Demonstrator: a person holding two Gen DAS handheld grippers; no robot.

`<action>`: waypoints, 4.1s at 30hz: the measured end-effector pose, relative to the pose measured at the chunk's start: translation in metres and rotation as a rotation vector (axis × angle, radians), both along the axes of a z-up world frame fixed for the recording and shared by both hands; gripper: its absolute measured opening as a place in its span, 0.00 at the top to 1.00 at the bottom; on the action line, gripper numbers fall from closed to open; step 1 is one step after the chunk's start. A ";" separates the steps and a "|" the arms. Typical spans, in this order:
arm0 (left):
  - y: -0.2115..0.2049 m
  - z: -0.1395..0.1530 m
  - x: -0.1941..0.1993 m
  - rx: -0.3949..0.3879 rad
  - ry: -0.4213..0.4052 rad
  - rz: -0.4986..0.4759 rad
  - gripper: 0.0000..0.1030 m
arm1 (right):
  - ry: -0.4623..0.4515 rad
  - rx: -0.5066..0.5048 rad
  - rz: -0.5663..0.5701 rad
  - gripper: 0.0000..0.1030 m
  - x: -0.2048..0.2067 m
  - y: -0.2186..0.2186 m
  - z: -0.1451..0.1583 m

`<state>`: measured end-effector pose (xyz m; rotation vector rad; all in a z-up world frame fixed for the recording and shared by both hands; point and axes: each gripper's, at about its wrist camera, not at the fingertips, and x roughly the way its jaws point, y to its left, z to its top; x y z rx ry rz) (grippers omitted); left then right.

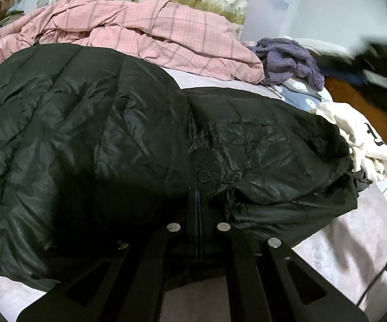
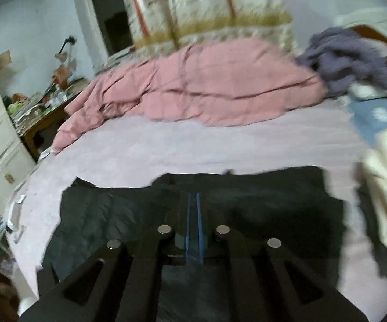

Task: Fold large clothes
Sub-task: 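Grasp the black jacket strip end with both grippers side by side, then lift the jacket end with both grippers and roll it over onto itself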

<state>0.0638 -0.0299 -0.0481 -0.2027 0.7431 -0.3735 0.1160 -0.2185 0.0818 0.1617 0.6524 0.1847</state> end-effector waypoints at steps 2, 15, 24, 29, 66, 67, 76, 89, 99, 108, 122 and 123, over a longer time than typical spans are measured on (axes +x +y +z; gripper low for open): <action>-0.001 0.002 -0.003 0.012 -0.011 0.004 0.98 | 0.007 0.105 -0.038 0.68 -0.026 -0.033 -0.005; 0.000 0.093 -0.062 0.180 -0.499 -0.008 0.71 | -0.155 0.072 -0.240 0.10 -0.096 -0.125 -0.028; 0.020 0.068 -0.042 0.110 -0.349 0.045 0.37 | -0.054 0.318 -0.245 0.04 -0.078 -0.144 -0.053; 0.030 0.056 -0.024 0.024 -0.240 0.049 0.23 | 0.095 0.472 -0.319 0.04 -0.063 -0.161 -0.087; 0.086 0.052 0.003 0.114 -0.043 0.182 0.24 | -0.070 0.044 -0.465 0.83 -0.073 -0.163 -0.056; 0.083 0.050 0.003 0.135 -0.038 0.186 0.24 | -0.076 0.039 -0.465 0.83 -0.075 -0.160 -0.053; 0.012 0.089 -0.032 -0.003 -0.190 -0.124 0.79 | -0.164 -0.096 -0.400 0.83 -0.096 -0.099 0.007; -0.103 0.010 -0.014 0.138 -0.001 -0.260 1.00 | -0.184 0.093 -0.212 0.82 -0.114 -0.077 0.028; -0.012 0.072 -0.052 0.106 -0.144 -0.191 0.98 | -0.172 0.063 -0.088 0.82 -0.093 0.007 0.058; 0.168 0.101 -0.011 -0.004 -0.090 0.262 0.97 | -0.189 -0.143 0.022 0.75 -0.075 0.137 0.038; 0.187 0.118 -0.020 -0.115 -0.206 0.226 0.92 | -0.177 -0.119 0.260 0.18 -0.094 0.200 -0.037; 0.187 0.120 -0.021 -0.149 -0.219 0.203 0.86 | -0.175 -0.101 0.279 0.18 -0.100 0.193 -0.034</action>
